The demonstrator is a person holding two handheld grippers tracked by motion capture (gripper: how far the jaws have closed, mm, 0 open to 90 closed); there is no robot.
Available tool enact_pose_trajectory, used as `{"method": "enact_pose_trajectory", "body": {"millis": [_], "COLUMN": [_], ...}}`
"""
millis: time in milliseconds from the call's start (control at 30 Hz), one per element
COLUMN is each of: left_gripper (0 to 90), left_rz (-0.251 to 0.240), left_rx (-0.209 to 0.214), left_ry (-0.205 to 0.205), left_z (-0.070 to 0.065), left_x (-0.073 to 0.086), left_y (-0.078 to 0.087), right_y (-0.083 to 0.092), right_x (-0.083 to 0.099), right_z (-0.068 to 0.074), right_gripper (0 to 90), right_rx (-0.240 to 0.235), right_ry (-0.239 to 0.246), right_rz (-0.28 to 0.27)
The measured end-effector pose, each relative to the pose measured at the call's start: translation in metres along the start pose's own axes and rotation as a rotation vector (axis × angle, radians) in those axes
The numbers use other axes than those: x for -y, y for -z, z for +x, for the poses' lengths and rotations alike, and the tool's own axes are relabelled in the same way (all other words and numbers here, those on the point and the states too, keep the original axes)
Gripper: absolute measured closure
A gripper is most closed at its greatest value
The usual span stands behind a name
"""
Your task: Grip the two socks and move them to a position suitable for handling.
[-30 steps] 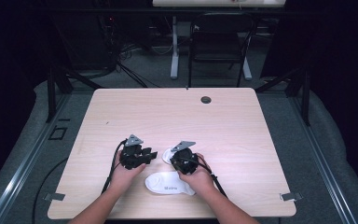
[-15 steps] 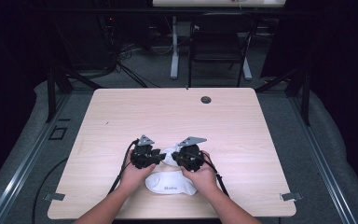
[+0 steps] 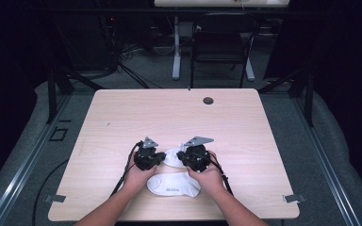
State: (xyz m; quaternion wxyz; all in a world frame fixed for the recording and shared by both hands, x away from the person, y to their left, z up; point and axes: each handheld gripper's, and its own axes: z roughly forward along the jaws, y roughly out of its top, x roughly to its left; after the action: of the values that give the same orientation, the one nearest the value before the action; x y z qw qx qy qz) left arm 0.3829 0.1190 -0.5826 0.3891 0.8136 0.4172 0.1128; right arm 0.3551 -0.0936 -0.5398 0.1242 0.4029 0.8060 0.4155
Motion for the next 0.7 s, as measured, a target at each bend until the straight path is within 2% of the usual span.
{"method": "enact_pose_trajectory", "body": {"millis": [133,267,433,567,700], "left_gripper": [87.9,88.0,88.1,88.1,88.0], "left_rz": [0.017,0.013,0.015,0.018,0.016], "left_rx": [-0.025,-0.045,-0.057,-0.057,-0.055], "left_ry": [-0.002,0.022,0.033,0.046,0.050], "left_z": [0.003,0.009,0.015,0.017,0.018], "left_x": [0.000,0.002,0.006,0.011,0.015], "left_y": [0.004,0.008,0.014,0.019,0.025], "right_y": [0.005,0.011,0.012,0.007,-0.001], "right_x": [0.000,0.002,0.010,0.019,0.026], "right_z": [-0.006,-0.015,-0.027,-0.033,-0.036], "right_gripper": [85.4,85.4,85.4,85.3,83.9], "right_rx": [0.016,0.036,0.065,0.071,0.090], "right_ry": [-0.005,-0.012,-0.026,-0.064,-0.073], "right_rz": [-0.012,-0.010,0.003,0.029,0.075]}}
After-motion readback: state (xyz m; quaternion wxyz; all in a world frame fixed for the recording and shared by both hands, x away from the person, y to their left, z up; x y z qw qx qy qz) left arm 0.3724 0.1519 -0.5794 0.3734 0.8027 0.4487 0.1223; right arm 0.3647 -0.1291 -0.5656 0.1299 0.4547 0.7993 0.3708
